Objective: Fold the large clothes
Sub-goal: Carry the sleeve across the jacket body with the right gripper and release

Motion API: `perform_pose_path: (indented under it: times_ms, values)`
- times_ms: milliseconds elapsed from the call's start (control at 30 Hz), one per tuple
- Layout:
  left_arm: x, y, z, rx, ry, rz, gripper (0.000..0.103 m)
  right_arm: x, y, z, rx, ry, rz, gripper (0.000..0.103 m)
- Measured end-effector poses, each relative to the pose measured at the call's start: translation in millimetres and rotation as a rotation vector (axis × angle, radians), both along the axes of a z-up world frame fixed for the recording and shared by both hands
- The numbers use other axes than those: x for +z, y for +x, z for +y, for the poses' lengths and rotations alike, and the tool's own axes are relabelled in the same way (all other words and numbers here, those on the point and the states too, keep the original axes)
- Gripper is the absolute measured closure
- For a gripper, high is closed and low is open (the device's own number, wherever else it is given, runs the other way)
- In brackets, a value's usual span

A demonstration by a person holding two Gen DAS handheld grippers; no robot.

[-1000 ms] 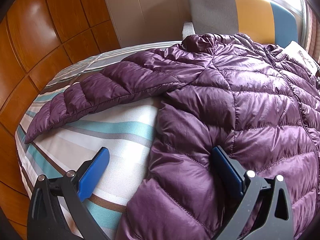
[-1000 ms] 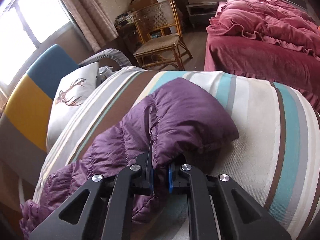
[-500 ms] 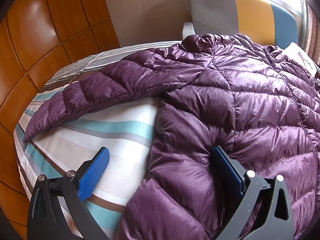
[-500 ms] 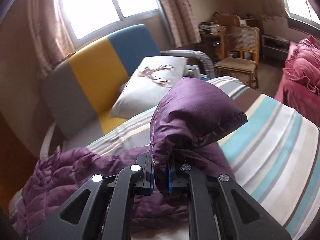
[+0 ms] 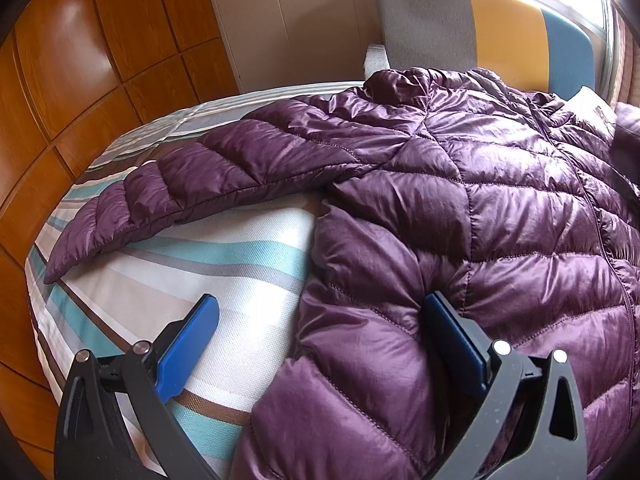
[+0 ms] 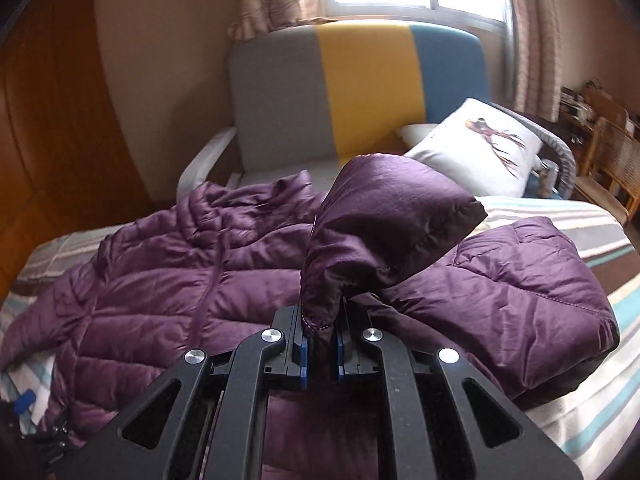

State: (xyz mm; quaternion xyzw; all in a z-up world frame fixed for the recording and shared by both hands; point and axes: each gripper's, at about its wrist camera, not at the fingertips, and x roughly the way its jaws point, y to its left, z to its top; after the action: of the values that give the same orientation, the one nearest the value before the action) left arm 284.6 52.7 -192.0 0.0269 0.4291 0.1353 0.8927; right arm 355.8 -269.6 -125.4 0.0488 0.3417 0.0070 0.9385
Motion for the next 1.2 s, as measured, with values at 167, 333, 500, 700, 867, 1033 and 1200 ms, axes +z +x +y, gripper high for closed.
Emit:
perform_pose_path:
  times_ms: [167,333,500,700,867,1033,1200]
  values:
    - [-0.1,0.3,0.4,0.0,-0.003,0.0,0.002,-6.9,1.4,57.6,0.158,-0.047,0.006,0.093]
    - [-0.2,0.1,0.5,0.0,-0.003,0.0,0.002,-23.3,4.8,92.3,0.249,-0.081,0.063,0.093]
    - [-0.2,-0.4,0.7,0.0,-0.003,-0.001,0.002,-39.3,3.2,103.2,0.337,-0.079,0.144,0.074]
    - [-0.3,0.4,-0.3,0.0,-0.001,-0.001,0.002,-39.4,-16.4,114.4,0.421,-0.083,0.14,0.06]
    - [-0.3,0.2,-0.1,0.0,-0.003,-0.001,0.002,-37.7,-21.9,106.9,0.411,0.009,0.152,0.06]
    - [-0.2,-0.1,0.1,0.0,-0.009,0.0,0.002,-24.5,-34.7,83.3,0.401,0.114,0.139,0.038]
    - [1.8,-0.1,4.8,0.001,-0.038,0.006,0.002,-8.5,-54.1,38.6,0.284,0.135,0.058,0.038]
